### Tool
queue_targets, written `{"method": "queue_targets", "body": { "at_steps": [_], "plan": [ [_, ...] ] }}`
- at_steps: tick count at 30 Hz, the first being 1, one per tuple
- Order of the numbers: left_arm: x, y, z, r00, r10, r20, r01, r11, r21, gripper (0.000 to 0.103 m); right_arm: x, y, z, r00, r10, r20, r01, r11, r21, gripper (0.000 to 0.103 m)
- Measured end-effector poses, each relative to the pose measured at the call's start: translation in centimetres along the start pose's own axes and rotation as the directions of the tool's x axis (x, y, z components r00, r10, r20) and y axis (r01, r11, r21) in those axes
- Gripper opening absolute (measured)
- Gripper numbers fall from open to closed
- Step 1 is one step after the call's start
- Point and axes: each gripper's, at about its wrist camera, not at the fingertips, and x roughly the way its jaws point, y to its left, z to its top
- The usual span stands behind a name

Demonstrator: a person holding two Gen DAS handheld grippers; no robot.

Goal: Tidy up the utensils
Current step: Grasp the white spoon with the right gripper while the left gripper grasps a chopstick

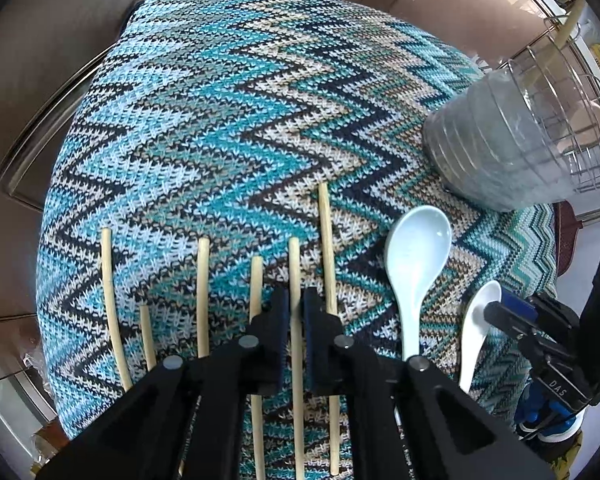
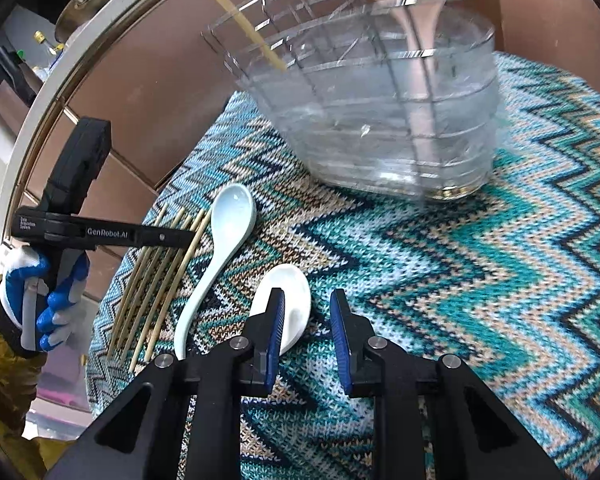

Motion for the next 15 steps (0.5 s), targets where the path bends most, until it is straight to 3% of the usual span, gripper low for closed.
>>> {"method": "queue_targets", "body": {
  "at_steps": [5, 15],
  "plan": [
    [0.0, -0.3, 0.2, 1.0, 0.011, 0.012, -0.011, 1.0, -0.004, 0.004, 0.6, 0.1, 0.0, 1.0, 0.003, -0.026, -0.004, 0.999, -0.038, 0.008],
    [-3.4, -0.9, -2.2, 0.994, -0.01, 0.105, 0.011, 1.0, -0.011, 0.004, -3.2, 2.4, -0.9, 0.997, -0.049, 0.057, 0.055, 0.994, -0.093, 0.005]
  ]
}}
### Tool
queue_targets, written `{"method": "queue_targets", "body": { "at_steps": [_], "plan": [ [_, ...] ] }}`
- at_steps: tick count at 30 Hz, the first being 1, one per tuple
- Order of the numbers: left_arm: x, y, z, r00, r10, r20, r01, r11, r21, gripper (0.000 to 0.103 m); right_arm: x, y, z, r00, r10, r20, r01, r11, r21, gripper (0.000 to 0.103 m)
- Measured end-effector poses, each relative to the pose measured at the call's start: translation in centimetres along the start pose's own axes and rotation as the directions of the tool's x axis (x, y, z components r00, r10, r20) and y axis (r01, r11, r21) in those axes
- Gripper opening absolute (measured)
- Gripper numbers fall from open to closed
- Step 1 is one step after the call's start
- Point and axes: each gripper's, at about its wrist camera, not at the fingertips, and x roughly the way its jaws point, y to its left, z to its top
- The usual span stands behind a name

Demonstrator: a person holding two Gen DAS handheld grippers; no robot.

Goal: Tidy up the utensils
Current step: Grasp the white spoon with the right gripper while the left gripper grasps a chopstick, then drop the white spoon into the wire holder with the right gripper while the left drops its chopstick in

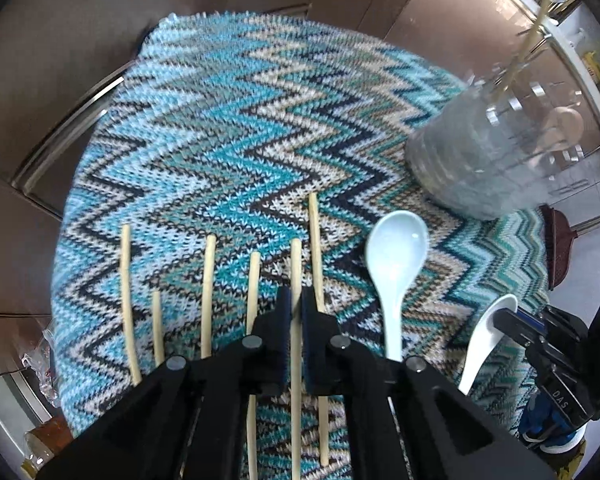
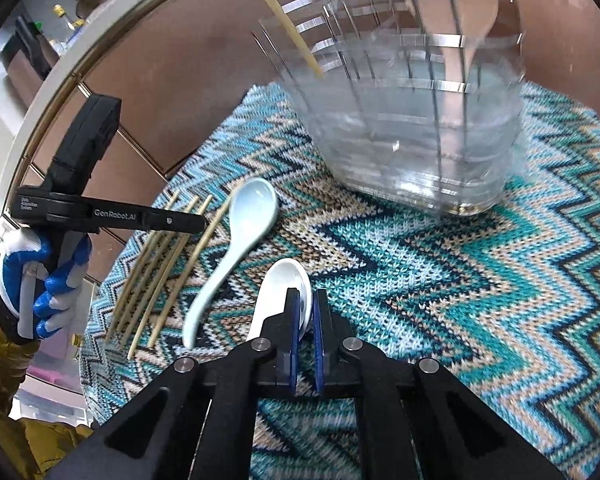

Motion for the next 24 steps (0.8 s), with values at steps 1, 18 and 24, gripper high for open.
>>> {"method": "queue_targets", "body": {
  "at_steps": [1, 18, 24],
  "plan": [
    [-0.9, -0.1, -0.4, 1.0, -0.008, 0.022, 0.008, 1.0, 0.0, 0.004, -0.6, 0.3, -0.1, 1.0, -0.009, 0.011, 0.009, 1.0, -0.004, 0.005],
    [-17.7, 0.4, -6.1, 0.916, -0.139, 0.376, 0.115, 0.99, 0.086, 0.004, -12.4, 9.0, -2.1, 0.953, -0.166, 0.252, 0.193, 0.977, -0.085, 0.005],
    [-23.6, 0.3, -8.5, 0.849, -0.158, 0.504, 0.128, 0.987, 0.095, 0.004, -16.4, 12.2, -2.5, 0.913, -0.207, 0.352, 0.254, 0.963, -0.09, 0.005]
  ]
}}
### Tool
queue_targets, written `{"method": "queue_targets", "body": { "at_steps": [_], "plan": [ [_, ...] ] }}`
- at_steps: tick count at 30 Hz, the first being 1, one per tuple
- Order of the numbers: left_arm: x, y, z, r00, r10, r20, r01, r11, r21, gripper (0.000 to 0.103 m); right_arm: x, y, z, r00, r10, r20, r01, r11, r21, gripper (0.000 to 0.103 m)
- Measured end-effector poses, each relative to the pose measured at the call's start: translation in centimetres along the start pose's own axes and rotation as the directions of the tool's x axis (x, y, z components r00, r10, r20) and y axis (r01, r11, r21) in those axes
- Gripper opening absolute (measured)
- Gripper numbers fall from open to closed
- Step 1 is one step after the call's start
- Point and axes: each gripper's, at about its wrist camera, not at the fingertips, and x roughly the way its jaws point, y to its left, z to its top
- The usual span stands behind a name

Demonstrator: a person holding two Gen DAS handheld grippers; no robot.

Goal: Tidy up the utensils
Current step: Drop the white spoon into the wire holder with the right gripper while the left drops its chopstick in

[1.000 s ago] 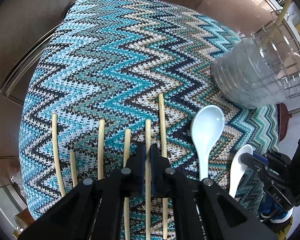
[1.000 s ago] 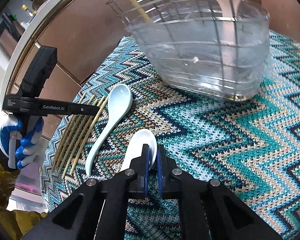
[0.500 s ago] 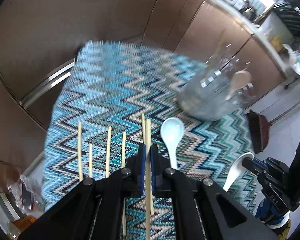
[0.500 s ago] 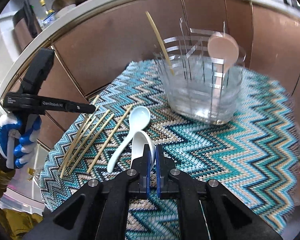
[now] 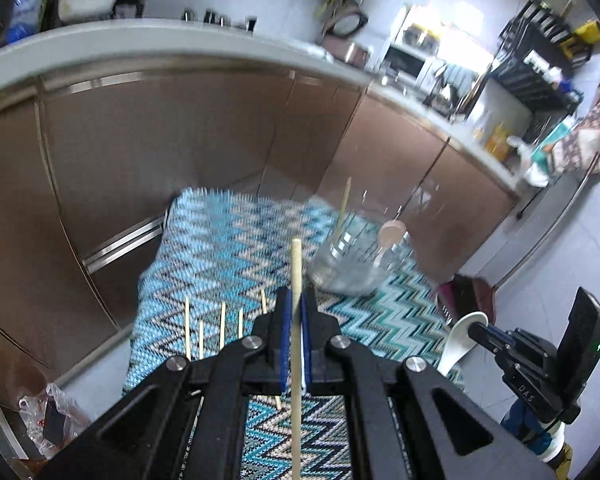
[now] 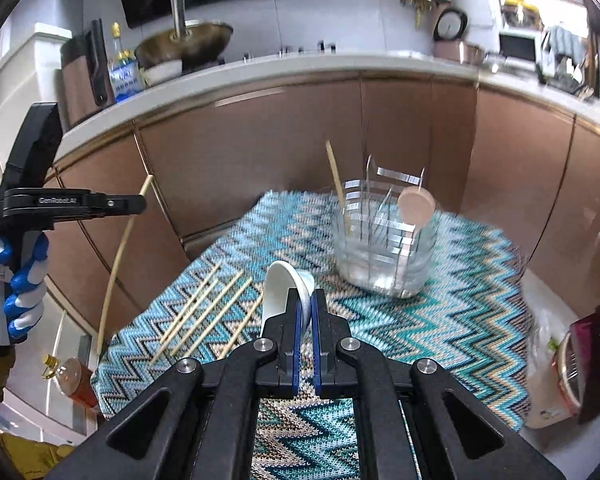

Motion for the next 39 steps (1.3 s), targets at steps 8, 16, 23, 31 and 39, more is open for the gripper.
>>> {"method": "queue_targets", "body": {
  "at_steps": [8, 16, 23, 31, 39],
  "plan": [
    [-2.4, -2.3, 3.1, 0.99, -0.019, 0.141, 0.019, 1.0, -0.002, 0.004, -3.3, 0.0, 2.4, 0.988, -0.096, 0.117, 0.098, 0.995, -0.013, 0.005],
    [0.8, -6.0, 8.2, 0.95, -0.093, 0.298, 0.105, 0.994, -0.024, 0.004, -2.5, -3.8, 5.4, 0.943, -0.216, 0.253, 0.212, 0.976, 0.045, 0.005],
    [7.4, -9.6, 12.0, 0.907, -0.097, 0.411, 0.113, 0.993, -0.015, 0.004, 1.8, -6.1, 8.2, 0.893, -0.281, 0.352, 0.277, 0.959, 0.063, 0.005],
    [16.8, -11.6, 11.7, 0.898, -0.027, 0.439, 0.029, 1.0, 0.002, 0.004, 8.4, -8.8, 7.9, 0.876, -0.331, 0.35, 0.326, 0.942, 0.074, 0.005],
    [22.5, -10.2, 8.3, 0.916, 0.029, 0.401, -0.031, 1.0, -0.001, 0.005, 12.0, -10.1, 5.8, 0.889, -0.329, 0.318, 0.314, 0.944, 0.098, 0.006]
  ]
}}
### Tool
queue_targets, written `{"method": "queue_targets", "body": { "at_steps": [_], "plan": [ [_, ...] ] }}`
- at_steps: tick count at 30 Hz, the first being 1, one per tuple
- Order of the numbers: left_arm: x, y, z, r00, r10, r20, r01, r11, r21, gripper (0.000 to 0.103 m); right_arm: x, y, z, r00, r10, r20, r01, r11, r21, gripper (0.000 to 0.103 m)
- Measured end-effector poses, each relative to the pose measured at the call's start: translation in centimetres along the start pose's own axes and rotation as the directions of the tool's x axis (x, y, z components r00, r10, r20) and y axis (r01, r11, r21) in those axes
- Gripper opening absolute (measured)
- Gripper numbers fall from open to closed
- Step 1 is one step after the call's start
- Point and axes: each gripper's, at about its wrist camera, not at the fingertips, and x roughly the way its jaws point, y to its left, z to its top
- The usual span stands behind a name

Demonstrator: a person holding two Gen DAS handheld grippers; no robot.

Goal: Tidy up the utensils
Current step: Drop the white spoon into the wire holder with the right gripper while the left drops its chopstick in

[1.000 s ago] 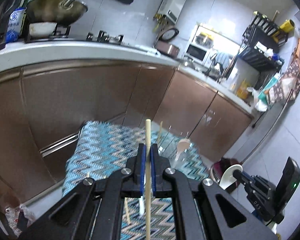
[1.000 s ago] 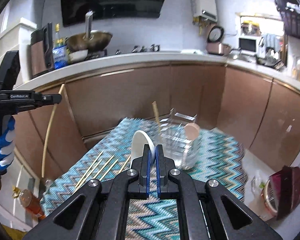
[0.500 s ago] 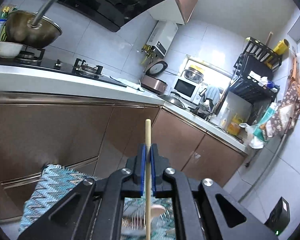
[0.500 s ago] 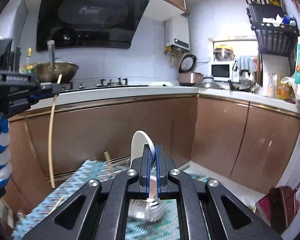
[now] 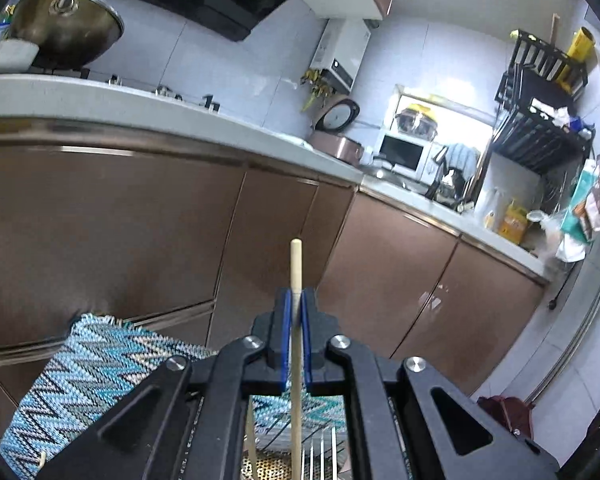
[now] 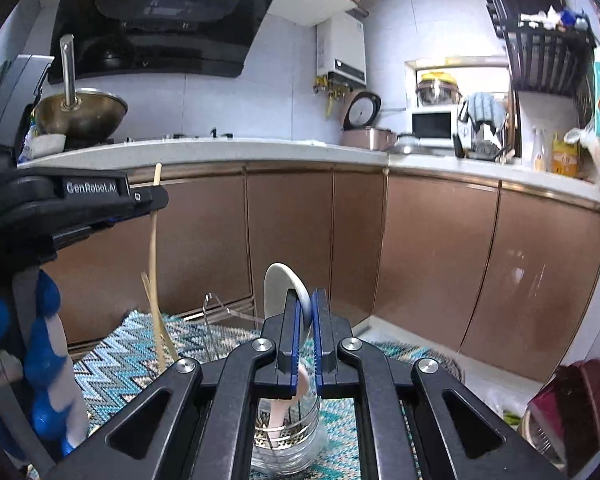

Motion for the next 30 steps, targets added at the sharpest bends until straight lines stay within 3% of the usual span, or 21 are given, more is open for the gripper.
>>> {"method": "queue_targets", "body": {
  "at_steps": [7, 12, 19, 25, 30],
  "plan": [
    [-0.2, 0.8, -1.7, 0.999, -0.012, -0.033, 0.013, 1.0, 0.024, 0.006, 0.4, 0.1, -1.9, 0.999, 0.008, -0.052, -0.007, 1.0, 0.02, 0.011],
    [-2.6, 0.8, -0.7, 0.999, -0.029, -0.028, 0.03, 0.998, 0.049, 0.007, -1.2, -0.1, -0.9, 1.0, 0.006, -0.03, -0.006, 1.0, 0.025, 0.032],
    [-9.0, 0.8, 2.5, 0.999, -0.05, 0.017, 0.048, 0.996, 0.076, 0.026, -4.8, 0.0, 0.9, 1.0, 0.012, -0.009, -0.012, 0.999, 0.036, 0.032],
    [-15.6, 1.6, 5.0, 0.997, -0.065, 0.04, 0.062, 0.995, 0.082, 0.027, -9.9, 0.1, 2.8, 0.999, 0.023, 0.04, -0.026, 0.998, 0.065, 0.032],
    [-19.2, 2.6, 5.0, 0.998, -0.064, -0.026, 0.067, 0.993, 0.101, 0.027, -14.2, 0.7, 3.3, 0.997, 0.041, 0.065, -0.046, 0.996, 0.074, 0.032]
  ]
}}
